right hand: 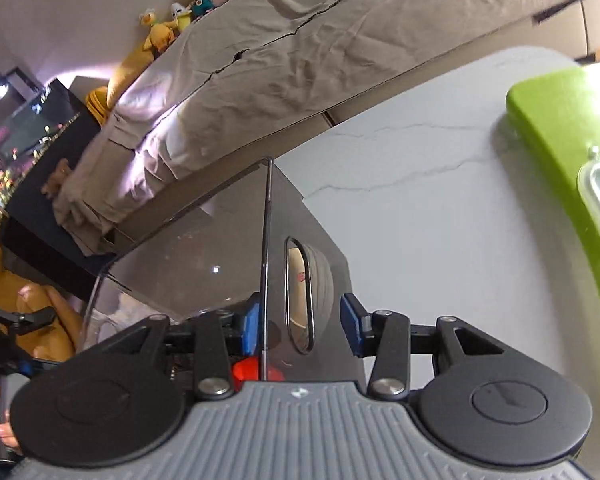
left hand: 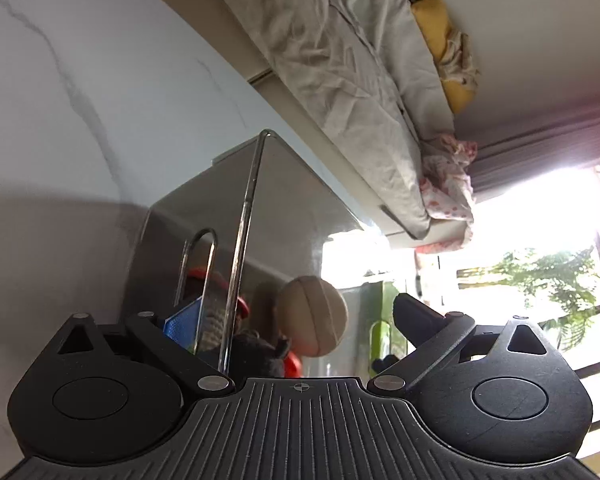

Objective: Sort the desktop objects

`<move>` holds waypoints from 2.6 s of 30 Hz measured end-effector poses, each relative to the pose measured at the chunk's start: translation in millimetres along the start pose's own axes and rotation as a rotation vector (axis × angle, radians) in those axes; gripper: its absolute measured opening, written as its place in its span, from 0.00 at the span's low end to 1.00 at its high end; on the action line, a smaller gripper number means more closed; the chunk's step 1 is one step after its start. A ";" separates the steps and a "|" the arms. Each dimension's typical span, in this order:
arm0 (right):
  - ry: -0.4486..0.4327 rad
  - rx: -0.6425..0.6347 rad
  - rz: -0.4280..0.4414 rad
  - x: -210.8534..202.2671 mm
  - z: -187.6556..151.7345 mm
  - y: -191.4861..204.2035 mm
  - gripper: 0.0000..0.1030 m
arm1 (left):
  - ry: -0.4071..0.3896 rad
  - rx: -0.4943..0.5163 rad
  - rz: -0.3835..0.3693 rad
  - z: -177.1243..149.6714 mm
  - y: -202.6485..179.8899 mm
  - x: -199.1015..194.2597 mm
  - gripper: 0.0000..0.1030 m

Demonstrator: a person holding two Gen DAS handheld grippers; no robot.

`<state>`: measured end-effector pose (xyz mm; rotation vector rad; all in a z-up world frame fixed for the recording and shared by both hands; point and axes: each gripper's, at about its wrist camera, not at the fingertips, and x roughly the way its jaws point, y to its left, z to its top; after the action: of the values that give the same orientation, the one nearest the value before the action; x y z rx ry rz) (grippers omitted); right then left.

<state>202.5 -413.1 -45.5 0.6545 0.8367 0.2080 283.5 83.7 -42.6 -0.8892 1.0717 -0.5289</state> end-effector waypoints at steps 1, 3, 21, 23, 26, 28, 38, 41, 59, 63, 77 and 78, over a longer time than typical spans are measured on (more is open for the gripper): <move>0.000 0.014 0.026 2.3 0.2 -4.5 0.43 | 0.007 -0.016 -0.012 2.0 3.7 4.3 0.96; -0.006 0.033 0.070 8.6 2.2 -11.1 0.38 | 0.011 -0.043 0.006 4.6 9.8 11.7 0.77; 0.080 -0.079 0.018 -54.6 -74.8 10.8 0.17 | 0.082 0.154 0.173 -100.9 7.2 -54.4 0.30; 0.095 -0.095 0.017 -71.1 -86.0 14.4 0.17 | 0.073 0.188 0.181 -110.0 3.6 -66.5 0.30; 0.083 -0.070 -0.014 -88.3 -85.5 12.5 0.30 | -0.053 0.358 0.321 -114.6 -27.0 -96.8 0.49; 0.014 -0.095 -0.066 -105.9 -79.0 18.3 0.41 | -0.146 0.485 0.406 -121.7 -54.3 -117.0 0.62; 0.184 -0.409 0.002 -55.0 -68.5 152.6 0.62 | -0.180 0.862 0.637 -182.0 -112.4 -105.5 0.88; 0.340 -0.470 -0.019 1.1 -79.1 187.3 0.63 | -0.174 0.897 0.663 -194.3 -108.0 -110.3 0.91; 0.666 -0.570 -0.144 119.9 -129.1 217.3 0.60 | -0.145 0.837 0.605 -195.1 -69.7 -142.6 0.92; 0.555 -0.199 -0.163 98.6 -97.0 184.3 0.60 | -0.135 0.819 0.562 -191.5 -71.1 -141.5 0.92; 0.334 -0.019 -0.067 15.8 -72.4 133.4 0.69 | 0.234 0.603 0.222 -158.9 -113.7 -83.2 0.94; 0.272 -0.075 -0.068 -5.8 -69.9 133.1 0.71 | 0.279 0.588 0.233 -158.8 -114.5 -68.0 0.94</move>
<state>157.0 -279.0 5.4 0.5334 1.1055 0.2696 115.6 13.6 56.6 -0.1742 1.1628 -0.7344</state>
